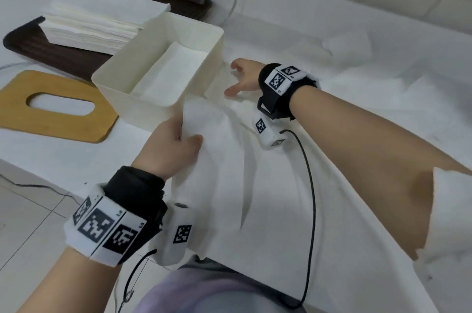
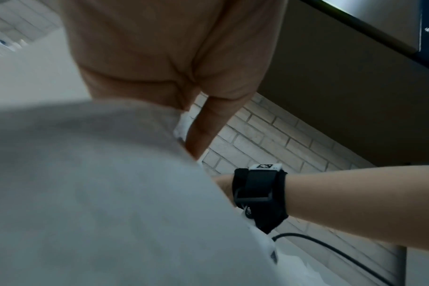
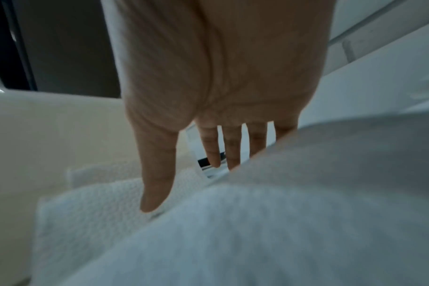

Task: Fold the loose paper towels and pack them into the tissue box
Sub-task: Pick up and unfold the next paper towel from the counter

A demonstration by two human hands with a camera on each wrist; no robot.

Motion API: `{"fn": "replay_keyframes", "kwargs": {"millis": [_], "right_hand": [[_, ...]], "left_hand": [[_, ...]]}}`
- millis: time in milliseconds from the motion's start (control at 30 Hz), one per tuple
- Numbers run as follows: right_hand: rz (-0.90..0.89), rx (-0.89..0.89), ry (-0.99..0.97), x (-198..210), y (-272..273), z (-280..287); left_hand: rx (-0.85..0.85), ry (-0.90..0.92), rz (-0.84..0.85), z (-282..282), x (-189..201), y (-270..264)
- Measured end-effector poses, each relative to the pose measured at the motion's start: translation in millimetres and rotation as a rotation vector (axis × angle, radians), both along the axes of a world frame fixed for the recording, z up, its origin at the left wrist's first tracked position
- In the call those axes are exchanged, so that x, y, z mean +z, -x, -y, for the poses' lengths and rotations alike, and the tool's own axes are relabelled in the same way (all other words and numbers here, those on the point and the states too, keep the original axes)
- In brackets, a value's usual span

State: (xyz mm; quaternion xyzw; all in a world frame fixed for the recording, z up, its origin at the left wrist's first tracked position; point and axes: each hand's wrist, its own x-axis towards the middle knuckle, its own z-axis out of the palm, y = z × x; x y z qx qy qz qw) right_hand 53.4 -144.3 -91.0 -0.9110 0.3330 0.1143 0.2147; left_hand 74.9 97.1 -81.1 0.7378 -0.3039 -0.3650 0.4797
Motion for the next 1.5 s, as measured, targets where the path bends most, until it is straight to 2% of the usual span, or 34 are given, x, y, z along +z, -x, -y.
{"fn": "replay_keyframes", "kwargs": {"millis": [133,300,433,533,700,767,900,1133,1267,1333,1433,1500], "right_hand": [[-0.073,-0.008,0.114,-5,-10,-4],[-0.043,-0.025,-0.06,-3,-12,-1],[0.149,-0.007,-0.061,5,1,4],[0.326,-0.046,-0.089,27,18,7],[1.015,-0.297,-0.121,71,60,14],[1.164,-0.347,-0.053,90,77,13],[1.288,-0.414,0.013,111,106,12],[1.403,-0.623,0.093,109,142,19],[1.532,-0.712,0.113,119,161,20],[1.611,-0.727,0.13,127,170,17],[1.677,-0.752,0.129,135,181,8],[1.672,-0.765,0.09,137,185,1]], "left_hand": [[0.003,-0.035,-0.011,-6,-2,-1],[-0.012,-0.065,-0.022,-6,-3,-3],[-0.01,-0.077,-0.044,-2,-5,-5],[-0.005,-0.066,-0.063,3,-2,-4],[-0.081,-0.021,-0.092,16,0,1],[-0.111,0.006,-0.078,24,-1,4],[-0.11,0.038,-0.046,38,-5,5],[-0.092,0.079,-0.01,63,-6,6],[-0.005,0.25,0.009,78,10,16],[0.056,0.35,0.098,86,19,22],[0.006,0.458,0.313,95,31,29],[-0.027,0.455,0.383,103,34,30]]}}
